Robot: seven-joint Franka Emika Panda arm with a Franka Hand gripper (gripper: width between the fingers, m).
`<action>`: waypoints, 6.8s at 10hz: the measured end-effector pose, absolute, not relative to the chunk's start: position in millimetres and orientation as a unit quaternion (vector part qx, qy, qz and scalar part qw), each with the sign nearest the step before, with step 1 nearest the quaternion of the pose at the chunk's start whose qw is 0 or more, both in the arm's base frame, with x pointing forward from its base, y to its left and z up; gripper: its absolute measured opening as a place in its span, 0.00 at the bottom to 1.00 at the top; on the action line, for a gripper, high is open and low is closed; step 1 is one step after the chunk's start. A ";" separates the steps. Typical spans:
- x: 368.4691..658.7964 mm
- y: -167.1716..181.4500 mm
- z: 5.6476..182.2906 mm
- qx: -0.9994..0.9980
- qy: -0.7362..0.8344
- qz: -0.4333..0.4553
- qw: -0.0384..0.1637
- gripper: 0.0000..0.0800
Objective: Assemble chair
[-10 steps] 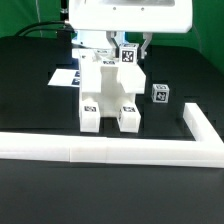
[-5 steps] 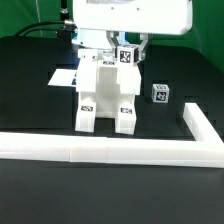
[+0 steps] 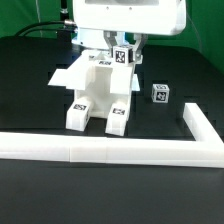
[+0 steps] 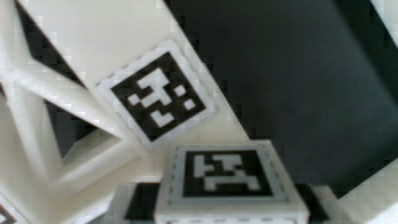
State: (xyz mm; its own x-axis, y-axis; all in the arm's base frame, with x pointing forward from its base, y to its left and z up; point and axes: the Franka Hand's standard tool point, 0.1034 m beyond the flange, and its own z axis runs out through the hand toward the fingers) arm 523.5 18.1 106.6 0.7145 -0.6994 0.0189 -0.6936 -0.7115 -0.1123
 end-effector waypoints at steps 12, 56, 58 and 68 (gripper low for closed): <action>523.0 23.0 106.2 -0.982 0.181 -0.039 0.034 0.81; 524.3 20.5 106.5 -0.928 0.370 -0.032 0.041 0.76; 524.0 20.7 106.3 -0.953 0.298 -0.035 0.039 0.80; 524.3 20.7 106.5 -0.996 -0.072 -0.044 0.003 0.81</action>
Offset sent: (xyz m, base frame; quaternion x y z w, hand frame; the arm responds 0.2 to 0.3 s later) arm 0.0000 0.0000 0.0000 0.0000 0.0000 -0.0650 0.9979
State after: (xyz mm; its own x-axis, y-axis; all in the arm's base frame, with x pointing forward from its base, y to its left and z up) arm 524.3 20.7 106.5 0.9857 0.1442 0.0874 0.1447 -0.9895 0.0001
